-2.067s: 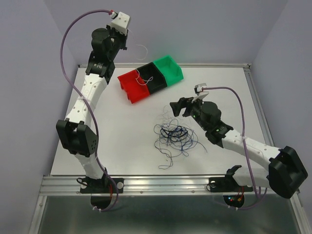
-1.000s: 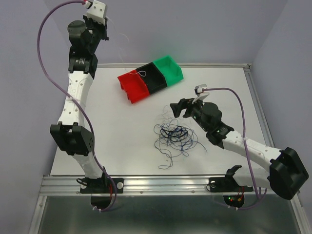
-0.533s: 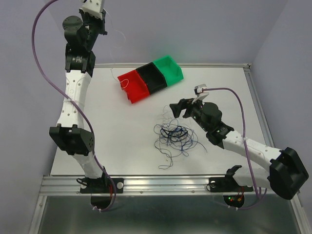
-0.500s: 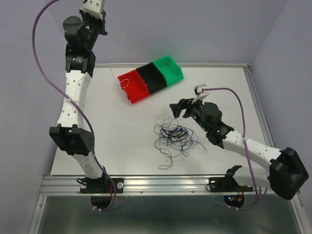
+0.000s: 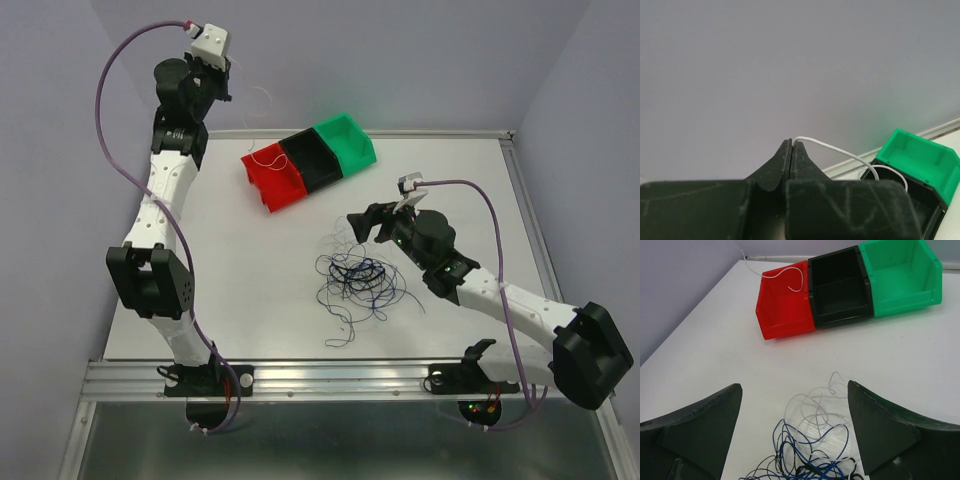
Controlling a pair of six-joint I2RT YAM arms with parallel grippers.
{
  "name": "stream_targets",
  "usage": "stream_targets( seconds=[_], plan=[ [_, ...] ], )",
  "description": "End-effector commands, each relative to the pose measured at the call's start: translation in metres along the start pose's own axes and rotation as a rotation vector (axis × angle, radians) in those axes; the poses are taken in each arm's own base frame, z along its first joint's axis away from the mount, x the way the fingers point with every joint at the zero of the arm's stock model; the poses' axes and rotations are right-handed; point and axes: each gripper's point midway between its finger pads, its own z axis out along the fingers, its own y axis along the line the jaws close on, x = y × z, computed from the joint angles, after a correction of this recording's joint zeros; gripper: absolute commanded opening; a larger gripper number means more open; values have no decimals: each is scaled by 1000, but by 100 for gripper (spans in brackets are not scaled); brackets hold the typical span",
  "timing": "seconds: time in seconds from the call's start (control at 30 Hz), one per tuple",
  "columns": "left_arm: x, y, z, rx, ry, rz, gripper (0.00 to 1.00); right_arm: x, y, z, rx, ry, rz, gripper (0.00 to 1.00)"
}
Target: Untangle the cables
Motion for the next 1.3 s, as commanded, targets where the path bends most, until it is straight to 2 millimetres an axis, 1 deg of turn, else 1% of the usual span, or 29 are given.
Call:
stream_targets(
  seconds=[0.0, 0.1, 0.17, 0.2, 0.27, 0.3, 0.37, 0.43, 0.47, 0.67, 0.7, 0.8, 0.83, 0.93, 0.97, 1.0, 1.07, 1.1, 1.13, 1.2, 1.23, 1.27],
  plan=[
    [-36, 8, -14, -28, -118, 46, 0, -8, 6, -2, -26, -33, -4, 91],
    [-13, 3, -12, -11, -81, 42, 0, -8, 7, -3, -29, -32, -2, 91],
    [-3, -1, -10, 4, -71, 44, 0, -8, 7, -3, -29, -32, -1, 91],
    [11, -4, -9, 15, -50, 38, 0, -8, 7, -3, -30, -32, -1, 91],
    [25, -8, -7, 28, -29, 30, 0, -7, 7, -3, -31, -30, -1, 91],
    [38, -10, -4, 36, -8, 26, 0, -7, 7, -3, -33, -29, -1, 91],
    [53, -12, -1, 42, 16, 17, 0, -8, 8, -3, -33, -31, 1, 91],
    [73, -18, 4, 64, 46, 11, 0, -8, 8, -3, -35, -32, -1, 91],
    [73, -19, 4, 69, 45, 9, 0, -7, 7, -3, -33, -29, -1, 91],
    [108, -31, 11, 114, 99, -11, 0, -8, 8, -4, -38, -32, 1, 91],
    [117, -35, 12, 124, 116, -11, 0, -7, 8, -5, -37, -30, 0, 91],
    [143, -46, 11, 124, 168, 9, 0, -8, 8, -5, -37, -33, 2, 91],
    [156, -47, 10, 112, 195, 14, 0, -8, 8, -5, -40, -32, 2, 91],
    [184, -51, 8, 95, 256, 27, 0, -8, 9, -6, -42, -34, 4, 91],
    [190, -48, 7, 71, 276, 34, 0, -9, 8, -6, -39, -35, 4, 91],
    [205, -49, 6, 61, 315, 57, 0, -9, 9, -7, -42, -38, 5, 91],
    [220, -45, 4, -7, 371, 105, 0, -10, 9, -8, -41, -41, 7, 91],
    [232, -44, 2, -19, 406, 141, 0, -10, 9, -9, -41, -41, 5, 91],
    [239, -46, 0, -41, 434, 168, 0, -11, 9, -9, -41, -44, 7, 91],
    [251, -53, -4, -23, 476, 190, 0, -12, 9, -9, -41, -46, 6, 91],
    [256, -50, -6, -43, 500, 208, 0, -11, 9, -9, -42, -44, 5, 91],
    [257, -57, -6, -38, 516, 231, 0, -11, 9, -9, -42, -42, 7, 91]
  ],
)
